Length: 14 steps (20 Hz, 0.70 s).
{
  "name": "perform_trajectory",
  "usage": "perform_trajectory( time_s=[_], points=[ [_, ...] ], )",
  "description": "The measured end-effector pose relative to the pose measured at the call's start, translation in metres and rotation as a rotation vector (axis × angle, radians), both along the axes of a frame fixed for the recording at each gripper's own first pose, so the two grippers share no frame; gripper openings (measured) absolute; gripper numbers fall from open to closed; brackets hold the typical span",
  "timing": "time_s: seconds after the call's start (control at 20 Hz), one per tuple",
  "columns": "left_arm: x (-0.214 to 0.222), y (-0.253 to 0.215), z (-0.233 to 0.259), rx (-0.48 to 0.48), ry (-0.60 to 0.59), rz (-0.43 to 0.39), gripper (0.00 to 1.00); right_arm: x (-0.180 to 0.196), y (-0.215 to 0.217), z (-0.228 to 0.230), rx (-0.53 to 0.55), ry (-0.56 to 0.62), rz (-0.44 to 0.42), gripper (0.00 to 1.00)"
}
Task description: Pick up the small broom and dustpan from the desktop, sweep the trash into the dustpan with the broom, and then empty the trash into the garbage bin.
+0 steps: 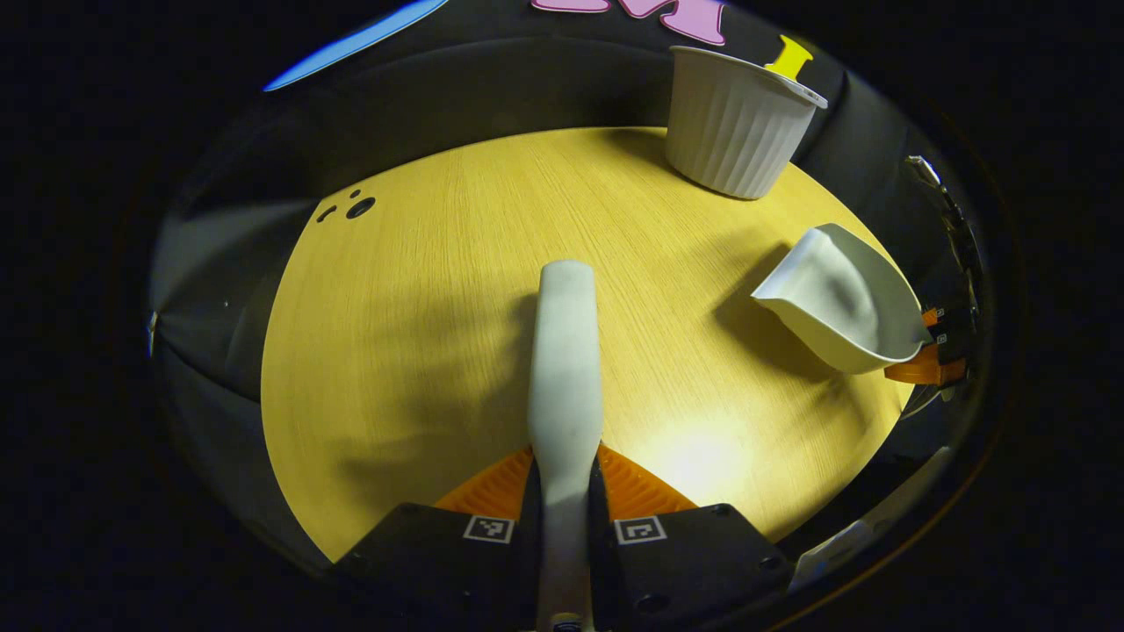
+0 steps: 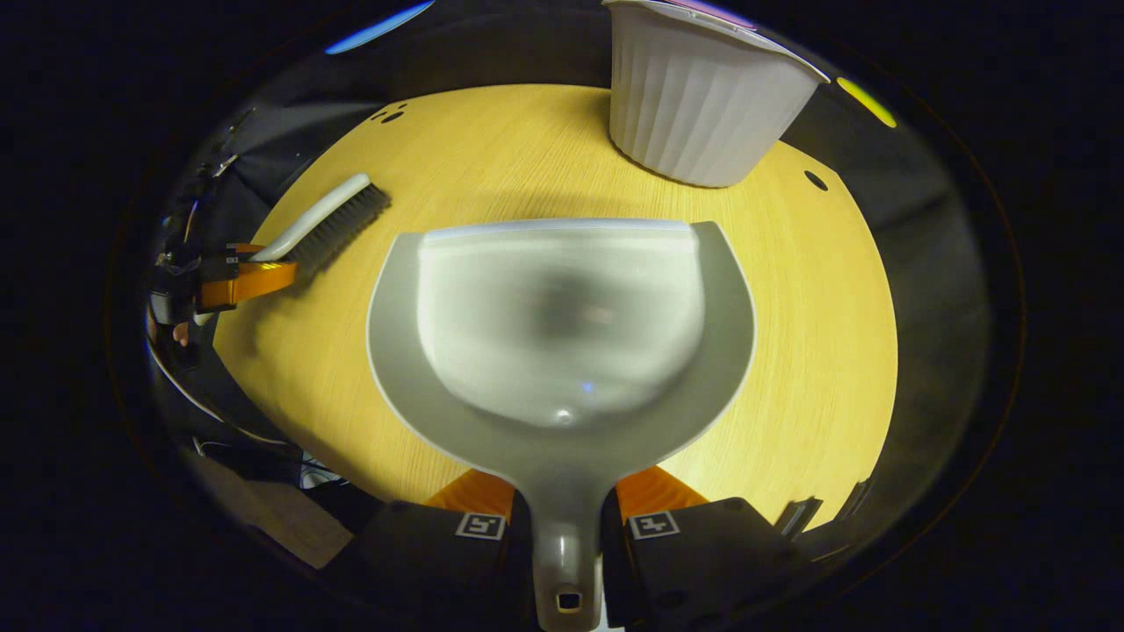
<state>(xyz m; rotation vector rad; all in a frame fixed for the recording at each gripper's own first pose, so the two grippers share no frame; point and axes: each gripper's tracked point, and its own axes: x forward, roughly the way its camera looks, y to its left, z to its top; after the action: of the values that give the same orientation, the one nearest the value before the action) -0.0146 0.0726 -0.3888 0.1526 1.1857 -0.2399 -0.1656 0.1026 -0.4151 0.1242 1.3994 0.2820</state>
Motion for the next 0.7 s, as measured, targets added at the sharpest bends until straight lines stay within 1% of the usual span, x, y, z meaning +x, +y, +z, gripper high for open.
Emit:
perform_trajectory(
  time_s=[0.2, 0.25, 0.3, 0.35, 0.4, 0.55, 0.6, 0.65, 0.7],
  points=[
    [0.002, 0.000, 0.003, 0.020, -0.009, -0.015, 0.28, 0.002, 0.006, -0.015, 0.002, 0.013, 0.013, 0.37],
    [0.001, 0.000, 0.003, 0.022, -0.008, -0.017, 0.28, 0.001, 0.006, -0.019, -0.002, 0.019, 0.009, 0.34],
    [0.001, 0.001, 0.003, 0.026, -0.008, -0.021, 0.27, 0.001, 0.006, -0.022, -0.003, 0.028, 0.005, 0.37],
    [0.002, 0.001, 0.004, 0.030, -0.009, -0.024, 0.29, -0.001, 0.007, -0.024, -0.002, 0.036, 0.001, 0.40],
    [0.002, 0.001, 0.004, 0.034, -0.008, -0.026, 0.29, -0.002, 0.009, -0.027, 0.000, 0.043, -0.002, 0.37],
    [0.003, 0.003, 0.005, 0.042, -0.007, -0.020, 0.31, -0.003, 0.008, -0.027, 0.000, 0.045, 0.005, 0.38],
    [0.004, 0.003, 0.005, 0.044, -0.017, -0.015, 0.32, -0.002, 0.009, -0.026, 0.009, 0.037, 0.002, 0.41],
    [0.005, 0.004, 0.006, 0.049, -0.027, -0.013, 0.29, -0.004, 0.012, -0.025, 0.019, 0.029, -0.005, 0.40],
    [0.004, 0.004, 0.006, 0.055, -0.026, -0.019, 0.36, -0.006, 0.013, -0.023, 0.026, 0.033, -0.017, 0.47]
  ],
)
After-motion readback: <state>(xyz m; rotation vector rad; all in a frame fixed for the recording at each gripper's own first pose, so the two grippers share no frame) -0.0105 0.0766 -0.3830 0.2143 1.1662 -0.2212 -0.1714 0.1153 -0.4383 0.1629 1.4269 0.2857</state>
